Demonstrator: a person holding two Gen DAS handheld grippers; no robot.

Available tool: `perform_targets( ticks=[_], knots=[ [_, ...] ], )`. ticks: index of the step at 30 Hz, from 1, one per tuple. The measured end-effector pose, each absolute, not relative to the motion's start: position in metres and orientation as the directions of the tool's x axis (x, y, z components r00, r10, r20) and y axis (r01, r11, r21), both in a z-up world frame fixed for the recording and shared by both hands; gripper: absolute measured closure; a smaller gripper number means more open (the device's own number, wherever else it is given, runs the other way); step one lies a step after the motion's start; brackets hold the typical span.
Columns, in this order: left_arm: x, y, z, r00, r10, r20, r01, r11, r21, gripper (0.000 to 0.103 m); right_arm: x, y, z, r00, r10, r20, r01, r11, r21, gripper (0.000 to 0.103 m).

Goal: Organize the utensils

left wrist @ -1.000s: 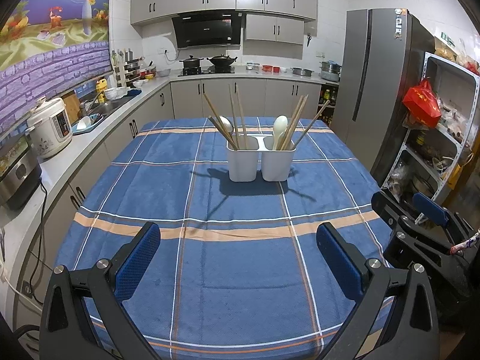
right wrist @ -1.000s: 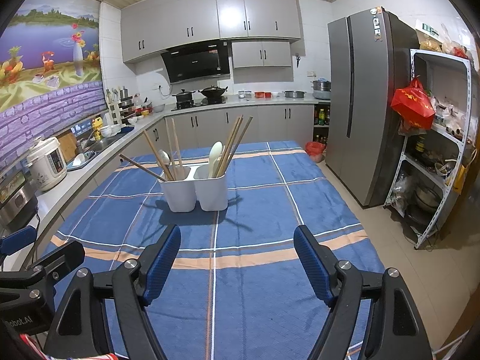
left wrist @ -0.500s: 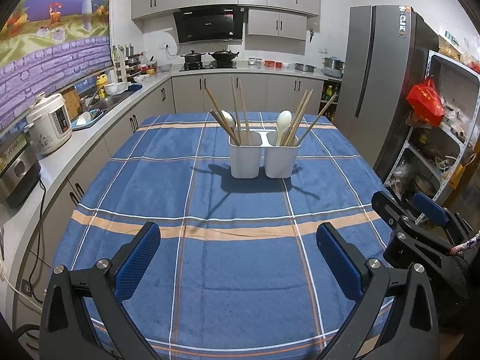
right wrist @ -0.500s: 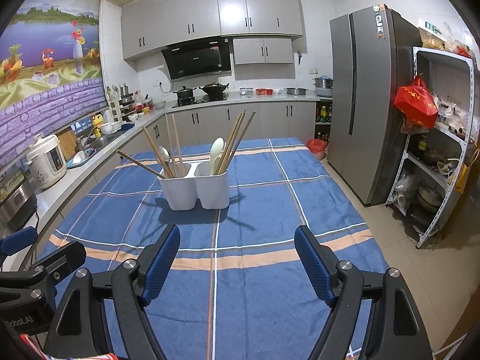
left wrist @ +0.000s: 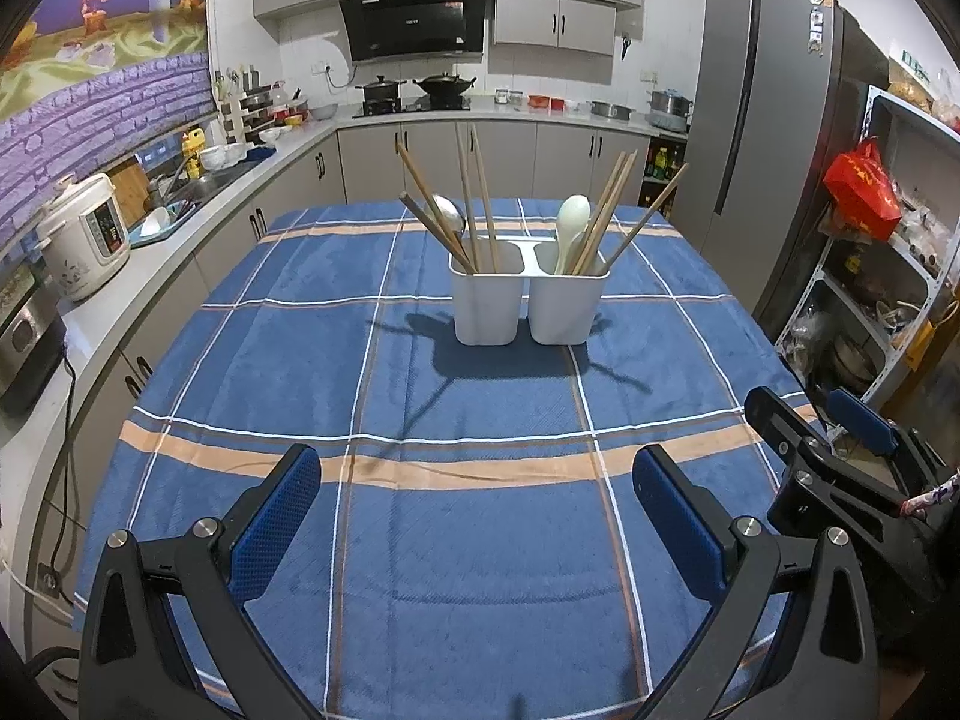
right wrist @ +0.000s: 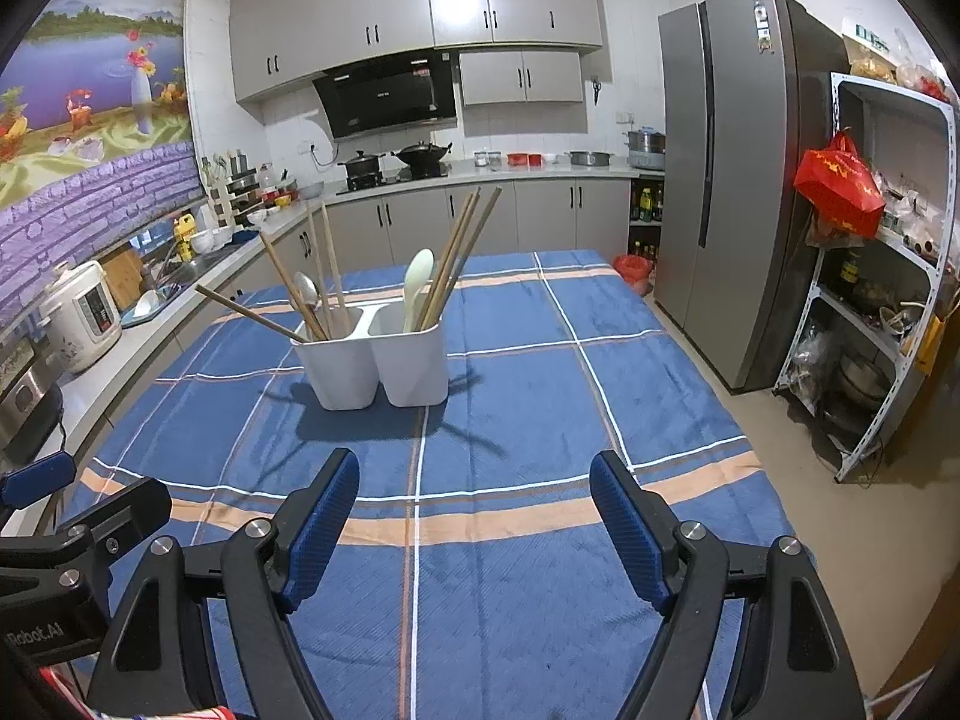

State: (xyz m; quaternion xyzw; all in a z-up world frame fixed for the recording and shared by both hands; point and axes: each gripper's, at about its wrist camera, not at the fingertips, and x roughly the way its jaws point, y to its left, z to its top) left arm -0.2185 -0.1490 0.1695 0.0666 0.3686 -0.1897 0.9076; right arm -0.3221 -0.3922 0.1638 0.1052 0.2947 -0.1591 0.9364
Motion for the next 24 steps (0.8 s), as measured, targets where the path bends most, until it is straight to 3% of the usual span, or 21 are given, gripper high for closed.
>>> perform_targets(
  ticks=[24],
  knots=[
    [-0.131,-0.169,0.106,0.534,-0.217,-0.817,0.335,0.942,-0.031,0.0,-0.246,-0.41,0.114,0.684,-0.196,-0.703,0.352,0.932,0.083,0.02]
  ],
)
